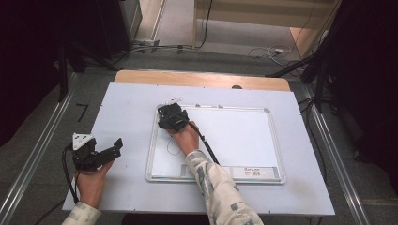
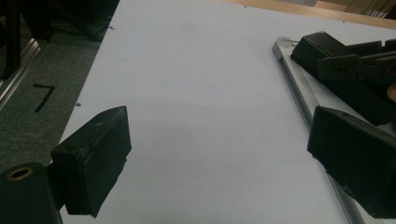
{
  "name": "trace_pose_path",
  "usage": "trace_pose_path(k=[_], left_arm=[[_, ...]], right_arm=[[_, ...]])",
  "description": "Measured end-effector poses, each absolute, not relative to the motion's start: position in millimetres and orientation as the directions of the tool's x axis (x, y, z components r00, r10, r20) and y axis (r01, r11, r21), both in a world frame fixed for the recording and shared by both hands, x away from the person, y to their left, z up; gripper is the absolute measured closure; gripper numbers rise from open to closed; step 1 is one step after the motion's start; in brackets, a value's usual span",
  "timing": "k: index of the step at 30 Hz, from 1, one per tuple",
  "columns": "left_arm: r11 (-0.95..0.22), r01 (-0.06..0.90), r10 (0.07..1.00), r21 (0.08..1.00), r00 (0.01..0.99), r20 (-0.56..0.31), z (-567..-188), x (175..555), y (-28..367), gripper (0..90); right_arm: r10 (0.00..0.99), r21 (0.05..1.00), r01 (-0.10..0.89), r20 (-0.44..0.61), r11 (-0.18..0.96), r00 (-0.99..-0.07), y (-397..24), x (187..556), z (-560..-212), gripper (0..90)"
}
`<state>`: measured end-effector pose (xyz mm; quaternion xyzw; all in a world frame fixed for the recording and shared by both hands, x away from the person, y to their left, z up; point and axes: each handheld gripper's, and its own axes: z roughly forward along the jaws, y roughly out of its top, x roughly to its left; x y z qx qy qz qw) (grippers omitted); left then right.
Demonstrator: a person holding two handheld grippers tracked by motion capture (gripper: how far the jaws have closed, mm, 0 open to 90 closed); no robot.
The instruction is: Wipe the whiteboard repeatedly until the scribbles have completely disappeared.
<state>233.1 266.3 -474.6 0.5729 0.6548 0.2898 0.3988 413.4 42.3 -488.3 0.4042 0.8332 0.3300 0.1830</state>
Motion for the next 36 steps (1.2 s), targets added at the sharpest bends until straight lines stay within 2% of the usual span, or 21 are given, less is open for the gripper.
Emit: trace_pose_path(k=[15,23,36], left_arm=[[0.181,0.517,0.981,0.837,-0.036,-0.189,-475.0,230.8,270.1,6.5],[0.182,0.522,0.981,0.834,-0.042,-0.187,-475.8,233.8,269.4,6.5],[0.165,0.525,0.984,0.835,-0.034,-0.174,-475.3,237.0,264.1,6.5]], right_arm=[[0.829,0.694,0.583,-0.037,0.423,-0.558,8.2,418.2,-487.3,37.5],[0.795,0.691,0.555,-0.048,0.463,-0.604,1.9,383.2,-488.4,37.4],[0.773,0.684,0.547,-0.039,0.482,-0.633,16.3,329.2,-490.0,37.4]])
